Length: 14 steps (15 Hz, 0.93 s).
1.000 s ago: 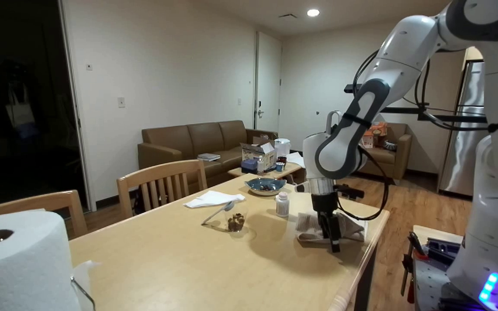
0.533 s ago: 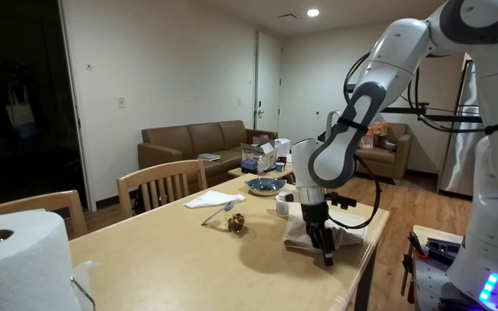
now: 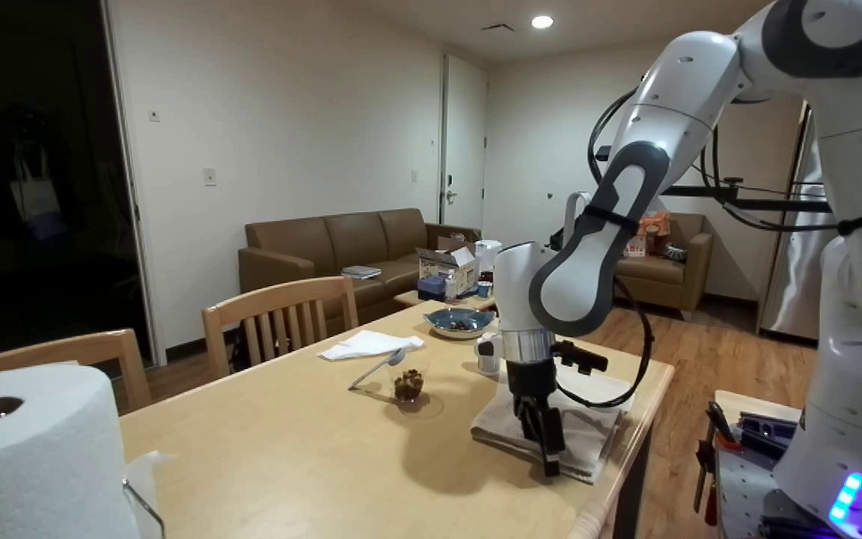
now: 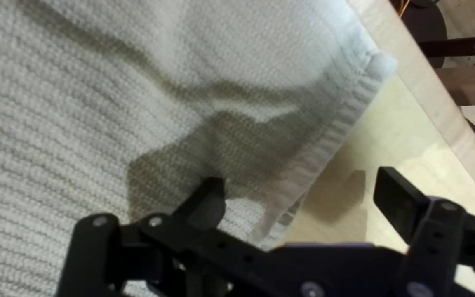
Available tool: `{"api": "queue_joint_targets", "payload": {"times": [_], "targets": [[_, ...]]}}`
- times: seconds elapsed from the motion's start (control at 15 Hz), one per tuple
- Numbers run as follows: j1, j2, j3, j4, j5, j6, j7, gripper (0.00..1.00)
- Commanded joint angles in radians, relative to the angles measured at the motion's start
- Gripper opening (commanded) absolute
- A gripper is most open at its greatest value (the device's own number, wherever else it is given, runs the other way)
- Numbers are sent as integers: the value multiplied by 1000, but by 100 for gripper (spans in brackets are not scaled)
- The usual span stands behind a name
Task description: Unfold the towel
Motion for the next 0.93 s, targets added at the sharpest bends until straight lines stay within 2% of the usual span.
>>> {"api": "queue_joint_targets", "payload": {"times": [0.0, 0.73, 0.8, 0.87], "targets": [[-9, -20, 12, 6, -24, -22, 41, 100], [85, -205, 71, -42, 19, 52, 153, 100], [79, -154, 57, -1, 2, 20, 127, 100], [89, -167, 59, -4, 3, 22, 135, 100]]}}
